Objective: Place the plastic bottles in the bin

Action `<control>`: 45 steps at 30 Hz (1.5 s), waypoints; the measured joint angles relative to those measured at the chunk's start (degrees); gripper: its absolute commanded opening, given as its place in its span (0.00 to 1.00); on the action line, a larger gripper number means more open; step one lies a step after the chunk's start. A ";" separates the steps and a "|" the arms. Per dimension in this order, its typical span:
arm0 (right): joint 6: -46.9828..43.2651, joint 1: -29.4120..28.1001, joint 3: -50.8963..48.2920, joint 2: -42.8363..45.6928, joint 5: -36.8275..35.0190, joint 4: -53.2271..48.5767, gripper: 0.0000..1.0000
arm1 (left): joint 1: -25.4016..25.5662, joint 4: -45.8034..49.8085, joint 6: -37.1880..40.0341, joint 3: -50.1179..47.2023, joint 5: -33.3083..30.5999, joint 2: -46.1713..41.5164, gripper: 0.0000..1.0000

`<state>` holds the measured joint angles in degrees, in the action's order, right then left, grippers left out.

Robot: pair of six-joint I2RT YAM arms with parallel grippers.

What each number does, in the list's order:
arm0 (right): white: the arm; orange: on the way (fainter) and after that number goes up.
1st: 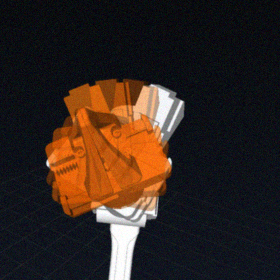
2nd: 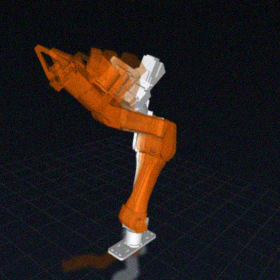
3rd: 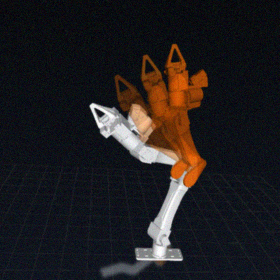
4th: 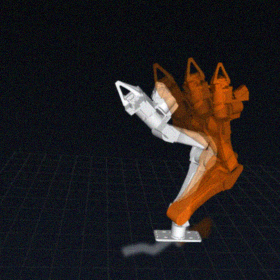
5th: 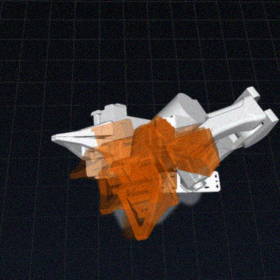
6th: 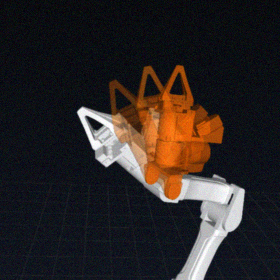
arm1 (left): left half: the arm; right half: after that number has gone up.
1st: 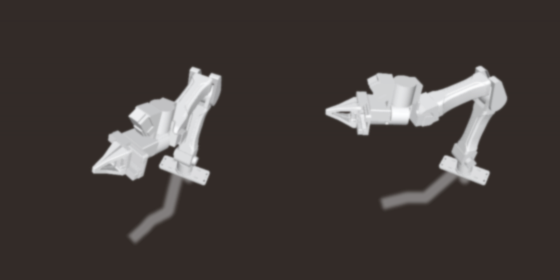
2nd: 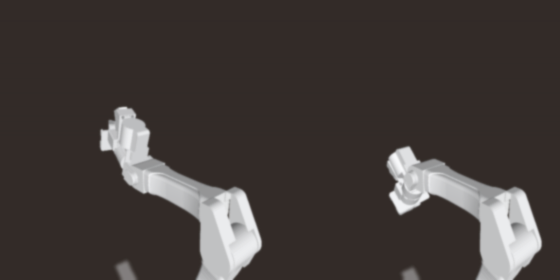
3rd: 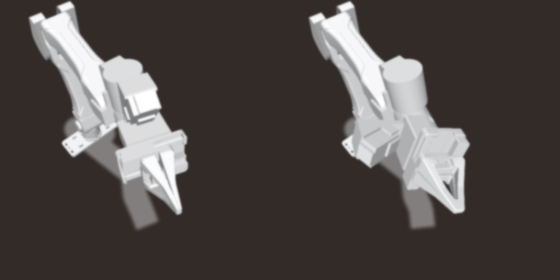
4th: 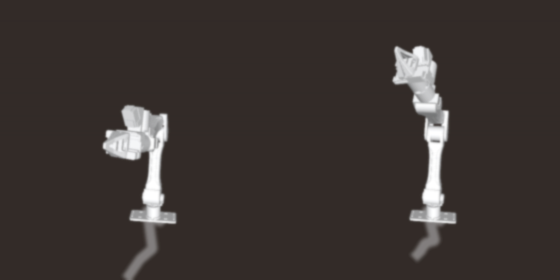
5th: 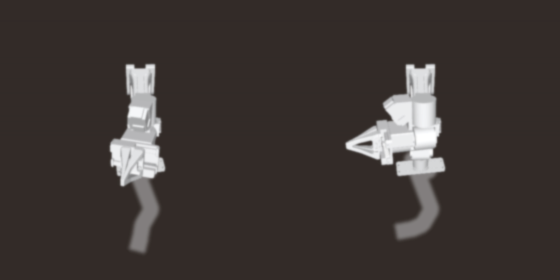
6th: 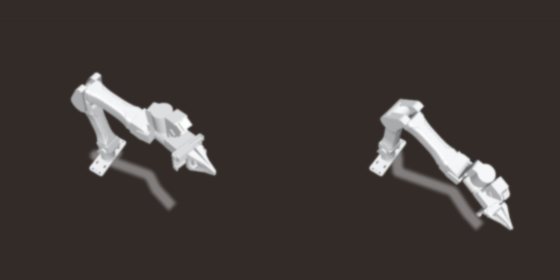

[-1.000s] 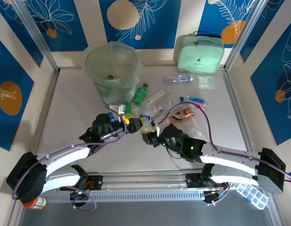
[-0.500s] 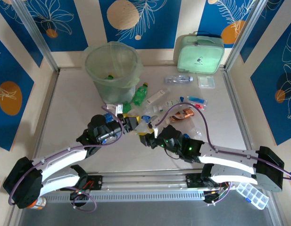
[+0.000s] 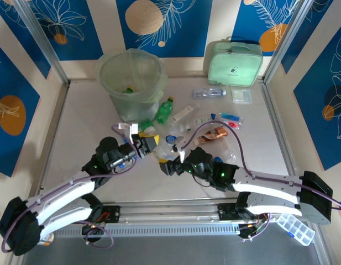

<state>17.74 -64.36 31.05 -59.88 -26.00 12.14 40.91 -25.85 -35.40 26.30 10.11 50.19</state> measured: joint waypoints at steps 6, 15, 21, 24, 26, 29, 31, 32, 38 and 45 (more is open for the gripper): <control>-0.39 -0.79 0.00 1.44 0.33 0.31 0.87 | 0.00 10.49 2.80 3.89 -5.79 -7.06 0.32; -0.39 -0.85 0.00 1.90 -0.39 0.44 0.86 | -0.02 27.04 4.42 24.81 -12.46 -6.12 0.30; -0.39 -0.83 0.00 1.90 -1.62 0.20 0.86 | -4.17 34.95 3.08 43.98 -11.91 4.70 0.28; -0.39 -0.83 0.00 1.90 -3.21 0.00 0.86 | -11.47 37.38 -0.28 49.11 -7.91 9.88 0.27; -0.35 -0.61 0.00 1.84 -4.61 -0.48 0.86 | -16.35 38.82 -2.32 51.89 -5.60 13.31 0.27; 0.09 0.09 0.00 1.38 -6.88 -1.90 0.86 | -21.99 41.27 -4.09 56.52 -3.67 18.53 0.26; 0.81 0.59 0.00 1.27 -8.85 -2.89 0.86 | -24.79 41.81 -5.09 59.10 -2.56 21.31 0.26; 1.42 0.94 0.00 1.27 -10.12 -3.67 0.86 | -26.14 41.79 -5.49 60.13 -1.90 22.47 0.26; 4.76 3.72 0.02 1.27 -13.77 -7.06 0.85 | -31.85 41.27 -8.09 65.35 0.94 29.03 0.26; 5.77 3.91 0.74 -0.04 -14.58 -8.44 0.85 | -32.92 41.48 -8.35 74.88 4.11 42.12 0.27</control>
<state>23.51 -60.45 31.79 -59.92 -40.58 3.70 7.99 15.64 -43.75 101.19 14.22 92.31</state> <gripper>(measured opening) 0.848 0.380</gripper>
